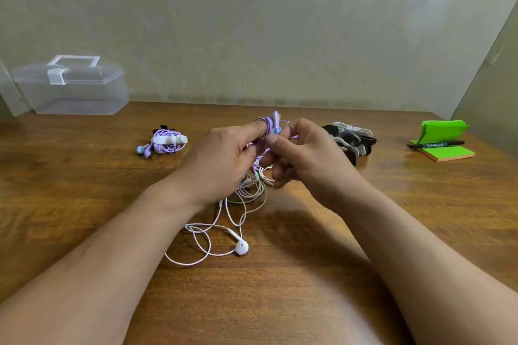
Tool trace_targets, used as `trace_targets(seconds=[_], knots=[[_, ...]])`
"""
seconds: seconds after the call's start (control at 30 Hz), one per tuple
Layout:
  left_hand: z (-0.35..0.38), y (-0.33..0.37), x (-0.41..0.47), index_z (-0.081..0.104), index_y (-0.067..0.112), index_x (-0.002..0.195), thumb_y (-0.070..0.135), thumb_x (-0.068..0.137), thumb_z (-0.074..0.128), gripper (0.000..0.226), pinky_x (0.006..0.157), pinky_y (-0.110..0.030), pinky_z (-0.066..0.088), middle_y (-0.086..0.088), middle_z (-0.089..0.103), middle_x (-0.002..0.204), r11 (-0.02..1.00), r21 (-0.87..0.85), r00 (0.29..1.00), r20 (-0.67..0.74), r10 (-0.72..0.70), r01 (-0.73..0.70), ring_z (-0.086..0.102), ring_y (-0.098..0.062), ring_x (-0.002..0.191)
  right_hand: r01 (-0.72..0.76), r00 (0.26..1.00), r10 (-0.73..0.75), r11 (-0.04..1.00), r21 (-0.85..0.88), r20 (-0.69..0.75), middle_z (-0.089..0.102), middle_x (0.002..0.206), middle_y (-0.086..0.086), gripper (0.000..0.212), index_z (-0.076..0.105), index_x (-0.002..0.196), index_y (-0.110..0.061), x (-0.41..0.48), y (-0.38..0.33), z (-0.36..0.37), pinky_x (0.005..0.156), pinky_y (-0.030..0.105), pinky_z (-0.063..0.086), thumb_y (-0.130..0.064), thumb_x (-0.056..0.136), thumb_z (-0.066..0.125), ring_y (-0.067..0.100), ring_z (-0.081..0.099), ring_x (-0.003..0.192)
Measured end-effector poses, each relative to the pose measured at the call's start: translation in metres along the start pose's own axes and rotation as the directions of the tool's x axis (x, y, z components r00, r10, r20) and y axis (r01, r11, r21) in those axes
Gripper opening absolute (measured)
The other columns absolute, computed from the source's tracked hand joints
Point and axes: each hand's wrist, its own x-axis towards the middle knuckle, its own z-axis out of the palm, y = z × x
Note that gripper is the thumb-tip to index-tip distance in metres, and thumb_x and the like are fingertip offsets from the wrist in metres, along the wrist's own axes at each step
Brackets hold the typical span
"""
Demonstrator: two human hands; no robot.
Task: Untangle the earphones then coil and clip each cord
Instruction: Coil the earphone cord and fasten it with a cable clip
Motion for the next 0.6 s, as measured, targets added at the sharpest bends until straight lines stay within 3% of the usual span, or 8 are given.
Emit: trace_targets(seconds=[0.13,0.27,0.37,0.43,0.5,0.6], knots=[[-0.001,0.003,-0.003,0.063,0.039,0.134,0.009,0.1,0.055,0.046,0.084,-0.041,0.055,0.015,0.072,0.101,0.999,-0.026,0.995,0.092,-0.024,0.026,0.066,-0.006,0.093,0.054,0.998,-0.053,0.997,-0.06,0.015,0.072,0.074,0.012,0.023,0.05,0.102,-0.005,0.001,0.003,-0.002,0.051,0.036,0.053,-0.023,0.104,0.064,0.02,0.06,0.054],[-0.001,0.005,-0.006,0.07,0.03,0.119,0.008,0.101,0.055,0.032,0.085,-0.043,0.052,0.011,0.073,0.099,0.996,-0.082,0.992,0.12,-0.037,0.047,0.068,-0.013,0.094,0.067,0.997,-0.065,0.996,-0.062,0.03,0.068,0.07,0.013,0.022,0.051,0.096,-0.008,0.003,0.008,-0.007,0.047,0.032,0.049,-0.021,0.102,0.067,0.018,0.054,0.048],[0.0,0.008,-0.006,0.07,0.031,0.125,0.013,0.105,0.055,0.031,0.084,-0.039,0.054,0.006,0.076,0.102,0.982,-0.181,0.993,0.112,-0.043,0.063,0.069,-0.014,0.091,0.077,0.997,-0.076,0.996,-0.043,0.029,0.068,0.07,0.012,0.021,0.053,0.093,-0.007,0.005,0.005,-0.009,0.046,0.029,0.047,-0.021,0.102,0.066,0.019,0.053,0.047],[0.0,0.008,-0.001,0.064,0.033,0.137,0.014,0.106,0.055,0.037,0.069,-0.028,0.052,0.003,0.075,0.098,0.928,-0.354,0.991,0.103,-0.087,0.118,0.065,-0.007,0.076,0.081,0.995,-0.082,0.996,-0.023,-0.05,0.068,0.069,0.009,0.024,0.055,0.091,-0.008,0.009,0.0,-0.016,0.047,0.029,0.047,-0.026,0.105,0.061,0.019,0.052,0.047],[-0.003,0.003,0.004,0.057,0.029,0.143,0.009,0.106,0.054,0.043,0.061,-0.016,0.046,0.006,0.07,0.088,0.836,-0.52,0.985,0.068,-0.161,0.173,0.054,0.001,0.066,0.074,0.974,-0.071,0.997,0.007,-0.216,0.067,0.065,0.003,0.027,0.057,0.089,-0.009,0.016,-0.002,-0.032,0.047,0.027,0.045,-0.029,0.108,0.057,0.017,0.05,0.046],[-0.006,-0.007,0.008,0.055,0.031,0.141,0.008,0.105,0.054,0.042,0.054,-0.014,0.043,0.005,0.066,0.082,0.735,-0.647,0.973,0.049,-0.226,0.203,0.045,-0.004,0.058,0.036,0.911,-0.021,0.999,0.029,-0.412,0.063,0.064,0.004,0.029,0.059,0.087,-0.011,0.024,0.003,-0.058,0.043,0.023,0.039,-0.029,0.109,0.054,0.012,0.045,0.042]])
